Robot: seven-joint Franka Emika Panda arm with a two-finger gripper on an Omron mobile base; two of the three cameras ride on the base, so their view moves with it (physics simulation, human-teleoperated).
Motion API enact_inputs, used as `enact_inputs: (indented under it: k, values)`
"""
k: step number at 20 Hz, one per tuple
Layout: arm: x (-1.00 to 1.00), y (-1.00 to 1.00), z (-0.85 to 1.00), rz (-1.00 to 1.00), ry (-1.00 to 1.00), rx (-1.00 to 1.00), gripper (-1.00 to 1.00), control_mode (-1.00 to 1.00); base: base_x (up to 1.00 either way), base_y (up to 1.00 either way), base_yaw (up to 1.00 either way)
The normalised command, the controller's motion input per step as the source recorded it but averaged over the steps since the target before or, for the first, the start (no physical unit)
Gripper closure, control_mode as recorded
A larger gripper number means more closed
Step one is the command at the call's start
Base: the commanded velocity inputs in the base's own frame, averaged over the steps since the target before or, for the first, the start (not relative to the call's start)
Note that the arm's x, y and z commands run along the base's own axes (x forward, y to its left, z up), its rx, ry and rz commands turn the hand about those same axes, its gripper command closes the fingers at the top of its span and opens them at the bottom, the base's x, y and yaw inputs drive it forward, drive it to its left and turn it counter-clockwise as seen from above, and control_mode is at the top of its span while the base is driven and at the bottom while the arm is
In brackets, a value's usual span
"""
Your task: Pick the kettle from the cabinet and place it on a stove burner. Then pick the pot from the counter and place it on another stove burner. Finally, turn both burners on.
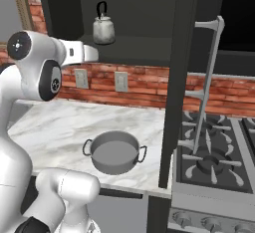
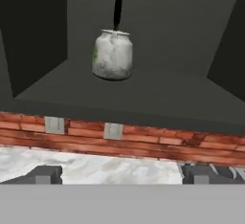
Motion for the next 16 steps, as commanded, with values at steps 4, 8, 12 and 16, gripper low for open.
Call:
enact_inputs:
  k: [4, 8, 12, 16]
  values:
    - [0.00, 0.00, 0.30, 0.01, -0.18, 0.00, -1.00, -1.00, 0.00, 0.00, 0.00]
    - [0.01, 0.00, 0.26, 0.02, -0.15, 0.00, -1.00, -1.00, 0.00, 0.00, 0.00]
    - [0.04, 0.00, 0.30, 0.01, -0.13, 0.00, -1.00, -1.00, 0.00, 0.00, 0.00]
    - [0.08, 0.02, 0.24, 0.01, -0.09, 0.01, -1.00, -1.00, 0.00, 0.00, 0.00]
